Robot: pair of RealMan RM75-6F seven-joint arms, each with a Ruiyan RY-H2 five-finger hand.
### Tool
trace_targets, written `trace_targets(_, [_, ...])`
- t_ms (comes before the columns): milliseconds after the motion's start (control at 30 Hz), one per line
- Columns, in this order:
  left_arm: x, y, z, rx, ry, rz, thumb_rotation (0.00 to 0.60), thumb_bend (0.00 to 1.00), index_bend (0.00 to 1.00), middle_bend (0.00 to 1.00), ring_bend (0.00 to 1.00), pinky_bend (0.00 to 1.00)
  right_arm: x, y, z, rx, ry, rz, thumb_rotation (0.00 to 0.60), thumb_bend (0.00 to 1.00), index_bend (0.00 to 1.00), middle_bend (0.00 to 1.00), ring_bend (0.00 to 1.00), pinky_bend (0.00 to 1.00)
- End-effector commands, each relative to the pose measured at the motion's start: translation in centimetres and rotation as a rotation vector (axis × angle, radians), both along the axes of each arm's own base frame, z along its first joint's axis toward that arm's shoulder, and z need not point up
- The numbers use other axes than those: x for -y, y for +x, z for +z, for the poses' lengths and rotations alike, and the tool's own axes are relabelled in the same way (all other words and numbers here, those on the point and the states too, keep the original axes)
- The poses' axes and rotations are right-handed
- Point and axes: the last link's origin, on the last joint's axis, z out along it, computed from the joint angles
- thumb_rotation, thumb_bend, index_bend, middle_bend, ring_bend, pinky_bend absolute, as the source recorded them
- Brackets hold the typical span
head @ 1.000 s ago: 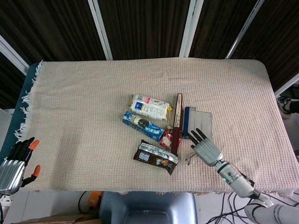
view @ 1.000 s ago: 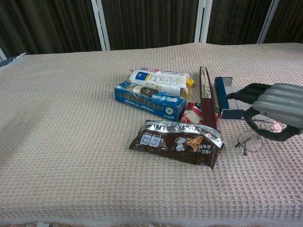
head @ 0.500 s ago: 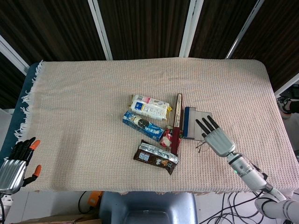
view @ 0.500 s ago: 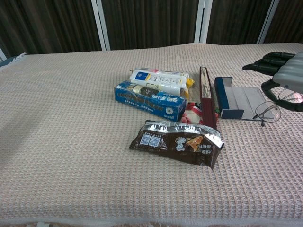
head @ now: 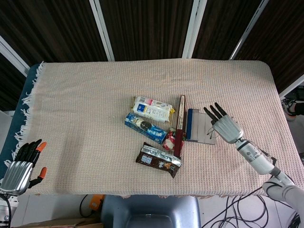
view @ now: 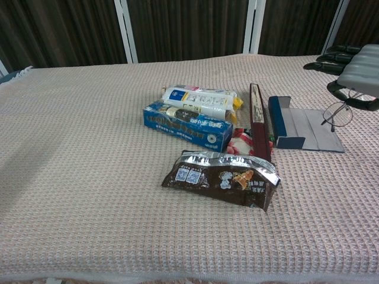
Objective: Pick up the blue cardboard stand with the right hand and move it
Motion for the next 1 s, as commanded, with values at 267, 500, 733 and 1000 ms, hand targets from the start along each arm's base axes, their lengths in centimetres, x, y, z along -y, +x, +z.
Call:
trace_targets(267, [-0.3, -0.1, 0.0, 0.002, 0.001, 0.008, 0.6, 0.42, 0.0, 0.0, 0.0, 0.07, 1.6, 2.5, -3.4, -0.034, 0.066, 0.106, 0.6, 0.58, 0.75, 0.09, 0.0, 0.0])
trace_targets(500, [-0.3, -0.1, 0.0, 0.004, -0.001, 0.009, 0.6, 0.42, 0.0, 0.0, 0.0, 0.07, 1.5, 3.2, -4.4, -0.055, 0.1, 0.169, 0.6, 0.58, 0.75, 0.09, 0.0, 0.0])
trace_targets(733, [-0.3, 0.0, 0.1, 0.014, -0.003, 0.006, 0.6, 0.42, 0.0, 0.0, 0.0, 0.08, 1.5, 3.5, -5.0, -0.076, 0.107, 0.194, 0.6, 0.56, 0.73, 0.09, 0.0, 0.0])
trace_targets(1000, [-0.3, 0.0, 0.0, 0.018, -0.007, 0.001, 0.6, 0.42, 0.0, 0.0, 0.0, 0.08, 1.8, 4.4, -6.0, -0.068, 0.107, 0.206, 0.6, 0.52, 0.72, 0.09, 0.0, 0.0])
